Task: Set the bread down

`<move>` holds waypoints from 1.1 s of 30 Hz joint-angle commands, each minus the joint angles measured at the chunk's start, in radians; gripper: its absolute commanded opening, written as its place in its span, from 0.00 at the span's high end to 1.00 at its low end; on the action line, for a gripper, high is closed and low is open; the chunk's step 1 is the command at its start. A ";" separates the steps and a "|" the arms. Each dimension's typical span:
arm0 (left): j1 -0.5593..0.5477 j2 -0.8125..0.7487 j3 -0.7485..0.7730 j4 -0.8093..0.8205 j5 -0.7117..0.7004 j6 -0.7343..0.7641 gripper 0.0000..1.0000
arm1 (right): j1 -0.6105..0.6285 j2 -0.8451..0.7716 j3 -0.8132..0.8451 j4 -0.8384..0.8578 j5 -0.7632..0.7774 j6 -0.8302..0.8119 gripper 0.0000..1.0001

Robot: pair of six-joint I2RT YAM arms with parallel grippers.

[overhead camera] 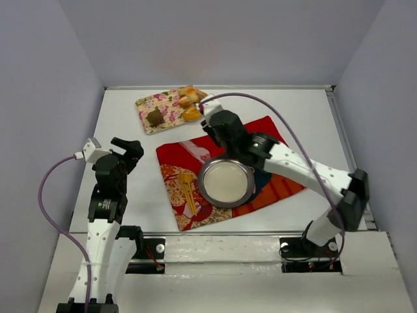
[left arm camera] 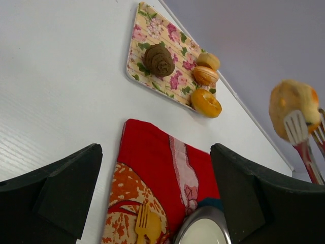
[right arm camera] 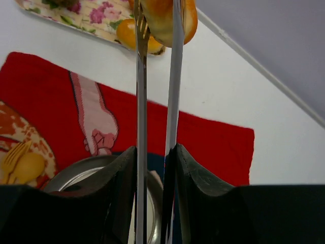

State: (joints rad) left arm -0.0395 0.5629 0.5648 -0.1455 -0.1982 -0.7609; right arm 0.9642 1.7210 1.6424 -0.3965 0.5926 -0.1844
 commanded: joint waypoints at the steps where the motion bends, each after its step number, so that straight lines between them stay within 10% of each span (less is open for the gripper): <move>1: -0.003 -0.009 -0.005 0.052 0.013 0.005 0.01 | 0.011 -0.262 -0.271 -0.071 -0.080 0.322 0.93; 8: -0.005 -0.040 -0.009 0.057 0.051 0.000 0.01 | 0.031 -0.561 -0.493 -0.316 -0.275 0.574 0.93; 22: -0.005 -0.055 -0.009 0.060 0.060 0.000 0.01 | 0.042 -0.661 -0.567 -0.521 -0.465 0.623 0.92; 33: -0.005 -0.057 -0.005 0.057 0.045 -0.003 0.01 | 0.042 -0.718 -0.569 -0.507 -0.582 0.568 0.47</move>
State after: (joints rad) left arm -0.0395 0.5186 0.5625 -0.1383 -0.1566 -0.7670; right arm 0.9966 1.0500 1.0637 -0.9203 0.0875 0.4133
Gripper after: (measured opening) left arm 0.990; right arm 0.496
